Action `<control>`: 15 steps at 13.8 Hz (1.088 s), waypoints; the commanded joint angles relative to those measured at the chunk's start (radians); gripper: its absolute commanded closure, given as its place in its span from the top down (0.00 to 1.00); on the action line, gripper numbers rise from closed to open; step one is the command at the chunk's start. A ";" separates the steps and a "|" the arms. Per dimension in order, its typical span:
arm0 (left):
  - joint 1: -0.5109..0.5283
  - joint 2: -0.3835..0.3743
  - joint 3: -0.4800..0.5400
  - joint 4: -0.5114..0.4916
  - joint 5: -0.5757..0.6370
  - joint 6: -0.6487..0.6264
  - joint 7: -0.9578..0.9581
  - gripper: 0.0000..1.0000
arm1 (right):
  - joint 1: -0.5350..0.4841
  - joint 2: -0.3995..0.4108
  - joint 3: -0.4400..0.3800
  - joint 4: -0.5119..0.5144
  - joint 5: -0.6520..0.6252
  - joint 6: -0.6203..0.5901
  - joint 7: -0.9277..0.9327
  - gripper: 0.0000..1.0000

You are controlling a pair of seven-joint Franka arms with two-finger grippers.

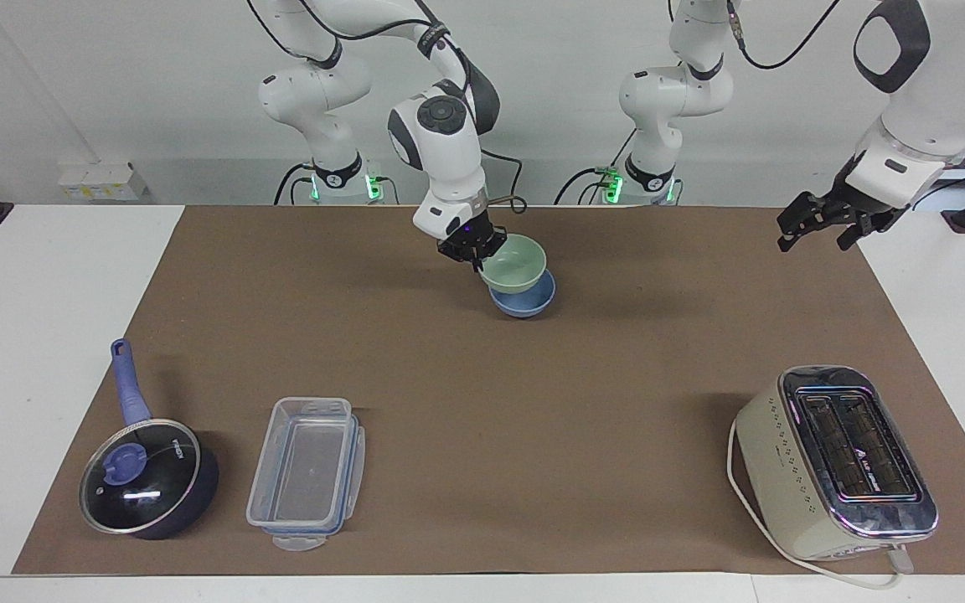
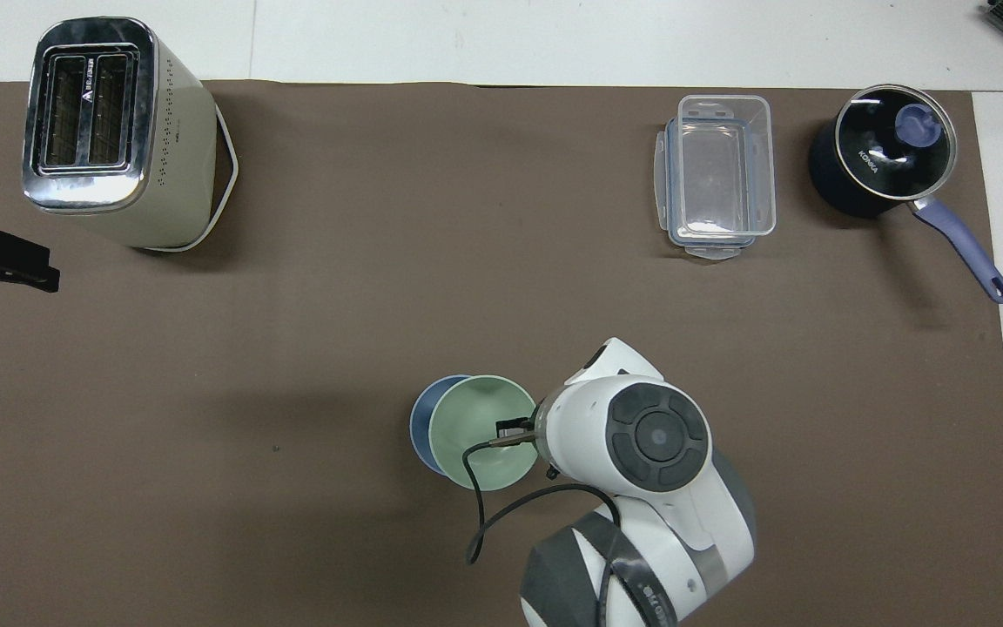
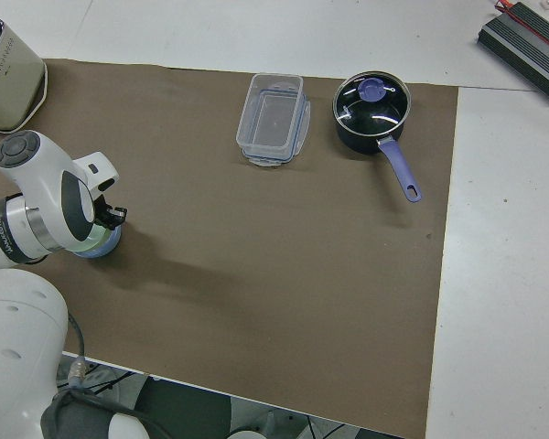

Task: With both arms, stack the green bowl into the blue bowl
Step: 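Carry the green bowl with the right gripper over the blue bowl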

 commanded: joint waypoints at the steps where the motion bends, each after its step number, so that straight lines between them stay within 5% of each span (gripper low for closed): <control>1: 0.010 -0.004 -0.006 0.003 0.011 -0.015 -0.003 1.00 | 0.013 0.059 0.005 0.049 0.023 0.000 0.051 0.00; 15: 0.010 -0.005 -0.006 0.003 0.011 -0.015 -0.003 1.00 | 0.019 0.095 0.019 0.032 0.063 0.049 0.044 0.00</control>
